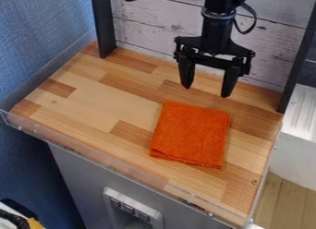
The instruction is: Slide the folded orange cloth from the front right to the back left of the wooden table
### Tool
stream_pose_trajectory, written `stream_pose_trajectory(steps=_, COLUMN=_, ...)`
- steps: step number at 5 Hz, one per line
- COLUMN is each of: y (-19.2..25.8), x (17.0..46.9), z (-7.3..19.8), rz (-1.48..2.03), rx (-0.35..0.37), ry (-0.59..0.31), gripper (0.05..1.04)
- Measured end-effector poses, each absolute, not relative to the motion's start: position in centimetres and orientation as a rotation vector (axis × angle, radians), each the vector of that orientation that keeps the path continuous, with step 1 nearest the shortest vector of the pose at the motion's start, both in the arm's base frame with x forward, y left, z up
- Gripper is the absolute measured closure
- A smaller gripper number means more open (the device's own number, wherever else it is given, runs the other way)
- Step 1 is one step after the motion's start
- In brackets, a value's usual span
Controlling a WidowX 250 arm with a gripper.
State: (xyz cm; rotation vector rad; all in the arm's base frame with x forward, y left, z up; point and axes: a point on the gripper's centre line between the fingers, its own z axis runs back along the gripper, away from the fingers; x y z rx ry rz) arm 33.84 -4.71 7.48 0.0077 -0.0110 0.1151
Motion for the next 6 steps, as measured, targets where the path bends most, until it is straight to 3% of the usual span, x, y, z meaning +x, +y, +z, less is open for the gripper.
stream_pose_trajectory(steps=2, y=-5.0, x=31.8, z=7.9, rz=0.174, rx=0.008, ry=-0.066, gripper=0.083)
stream_pose_trajectory(steps=3, y=-5.4, x=30.9, z=7.7, rz=0.191, rx=0.01, ry=-0.057, gripper=0.127)
stream_pose_trajectory(steps=5, y=-5.5, x=30.0, z=7.2, rz=0.227, rx=0.003, ry=-0.035, gripper=0.711)
stream_pose_trajectory(steps=6, y=-5.5, x=30.1, z=6.0, rz=0.243, rx=0.006, ry=-0.01, gripper=0.923)
